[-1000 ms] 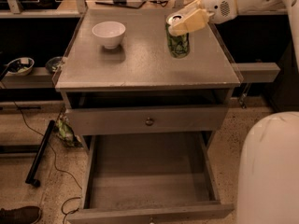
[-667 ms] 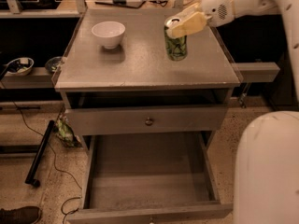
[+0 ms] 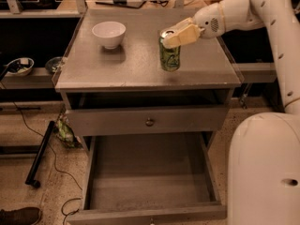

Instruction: Pick green can from middle drawer and place on counter

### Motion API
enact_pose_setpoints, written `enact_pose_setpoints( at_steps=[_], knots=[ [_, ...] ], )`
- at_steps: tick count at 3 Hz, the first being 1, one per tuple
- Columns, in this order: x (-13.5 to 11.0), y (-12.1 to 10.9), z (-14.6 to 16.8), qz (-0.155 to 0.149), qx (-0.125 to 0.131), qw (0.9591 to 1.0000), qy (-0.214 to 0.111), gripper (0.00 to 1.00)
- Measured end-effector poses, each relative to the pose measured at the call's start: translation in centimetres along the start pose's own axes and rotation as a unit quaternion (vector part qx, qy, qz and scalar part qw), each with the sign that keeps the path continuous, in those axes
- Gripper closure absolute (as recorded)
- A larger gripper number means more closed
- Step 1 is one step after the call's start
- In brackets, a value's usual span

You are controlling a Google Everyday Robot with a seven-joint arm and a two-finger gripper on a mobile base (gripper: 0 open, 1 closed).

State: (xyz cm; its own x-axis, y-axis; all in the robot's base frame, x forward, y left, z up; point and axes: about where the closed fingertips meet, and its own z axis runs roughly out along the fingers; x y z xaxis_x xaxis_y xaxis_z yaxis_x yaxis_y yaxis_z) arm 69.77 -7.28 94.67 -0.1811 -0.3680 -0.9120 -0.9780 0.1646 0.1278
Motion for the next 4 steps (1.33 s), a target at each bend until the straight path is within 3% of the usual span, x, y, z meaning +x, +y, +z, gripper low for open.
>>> enact_pose_setpoints(
  at_steps=[4],
  knots=[
    [1.9,-0.3,3.0,0.034,-0.061,0.9968,-0.038,1.00]
  ],
)
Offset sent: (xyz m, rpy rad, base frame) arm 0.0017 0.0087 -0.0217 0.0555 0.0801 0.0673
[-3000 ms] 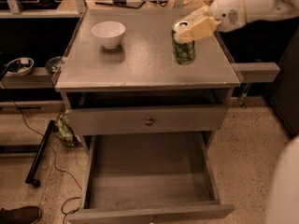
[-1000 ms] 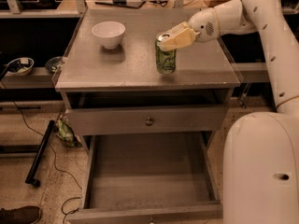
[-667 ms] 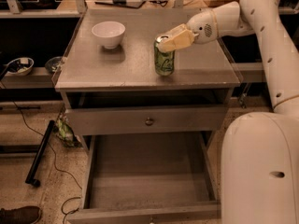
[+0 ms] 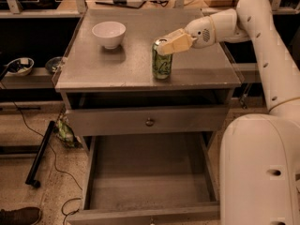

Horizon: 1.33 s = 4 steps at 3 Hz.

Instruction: Pick green can from middle drawer and place on counter

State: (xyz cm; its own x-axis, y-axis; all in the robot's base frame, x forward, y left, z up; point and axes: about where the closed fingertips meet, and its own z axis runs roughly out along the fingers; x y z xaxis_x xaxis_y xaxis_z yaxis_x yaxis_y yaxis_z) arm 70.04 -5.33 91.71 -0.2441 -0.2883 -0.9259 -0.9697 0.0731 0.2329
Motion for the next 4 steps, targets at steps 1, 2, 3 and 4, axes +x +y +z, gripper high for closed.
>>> enact_pose_setpoints(
  at_steps=[1,2,3,4],
  knots=[
    [0.35,-0.07,0.32,0.004,-0.008,0.9999,-0.006,1.00],
    [0.65,-0.12,0.65,0.006,-0.014,0.9998,-0.011,1.00],
    [0.65,-0.12,0.65,0.006,-0.014,0.9998,-0.011,0.81],
    [0.65,-0.12,0.65,0.006,-0.014,0.9998,-0.011,0.58]
  ],
)
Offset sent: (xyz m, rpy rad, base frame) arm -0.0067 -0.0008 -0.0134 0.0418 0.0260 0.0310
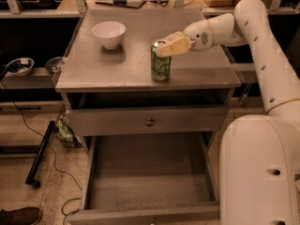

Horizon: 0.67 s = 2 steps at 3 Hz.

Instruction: Pick green can from middle drawer and place on counter

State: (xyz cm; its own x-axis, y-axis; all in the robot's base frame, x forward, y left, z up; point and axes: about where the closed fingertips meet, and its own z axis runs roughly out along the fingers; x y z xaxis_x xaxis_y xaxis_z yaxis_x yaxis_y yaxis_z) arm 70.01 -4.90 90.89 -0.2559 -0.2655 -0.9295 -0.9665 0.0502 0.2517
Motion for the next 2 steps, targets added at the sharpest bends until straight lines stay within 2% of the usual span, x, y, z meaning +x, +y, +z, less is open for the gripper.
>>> enact_pose_setpoints(
  at_steps=[2],
  knots=[
    [0.00,0.00,0.00,0.000,0.000,1.0000,0.000,0.11]
  ],
)
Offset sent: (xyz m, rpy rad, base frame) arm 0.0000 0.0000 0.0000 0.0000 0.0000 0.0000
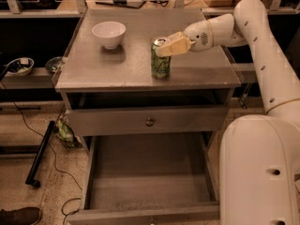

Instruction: Pick green can from middle drawer and place on counter

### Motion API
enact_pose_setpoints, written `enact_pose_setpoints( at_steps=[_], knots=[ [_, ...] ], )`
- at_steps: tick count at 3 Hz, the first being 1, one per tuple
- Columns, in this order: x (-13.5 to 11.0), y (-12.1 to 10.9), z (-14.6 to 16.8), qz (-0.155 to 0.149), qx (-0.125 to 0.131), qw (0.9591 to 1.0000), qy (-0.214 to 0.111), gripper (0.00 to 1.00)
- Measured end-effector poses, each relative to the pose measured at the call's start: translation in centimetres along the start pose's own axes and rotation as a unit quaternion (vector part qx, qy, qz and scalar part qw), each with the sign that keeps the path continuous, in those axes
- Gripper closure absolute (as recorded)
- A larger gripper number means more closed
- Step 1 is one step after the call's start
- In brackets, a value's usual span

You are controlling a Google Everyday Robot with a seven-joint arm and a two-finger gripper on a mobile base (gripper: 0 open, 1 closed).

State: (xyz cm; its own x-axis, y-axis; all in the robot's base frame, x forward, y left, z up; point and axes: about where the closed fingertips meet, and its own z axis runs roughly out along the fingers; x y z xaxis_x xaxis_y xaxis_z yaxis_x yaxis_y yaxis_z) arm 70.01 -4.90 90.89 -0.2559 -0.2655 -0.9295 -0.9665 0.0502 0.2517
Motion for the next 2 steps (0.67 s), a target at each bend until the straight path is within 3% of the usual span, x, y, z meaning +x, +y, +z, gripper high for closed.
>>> enact_pose_setpoints(
  at_steps=[1,2],
  knots=[
    [0.00,0.00,0.00,0.000,0.000,1.0000,0.000,0.00],
    [0.00,0.00,0.00,0.000,0.000,1.0000,0.000,0.00]
  ],
)
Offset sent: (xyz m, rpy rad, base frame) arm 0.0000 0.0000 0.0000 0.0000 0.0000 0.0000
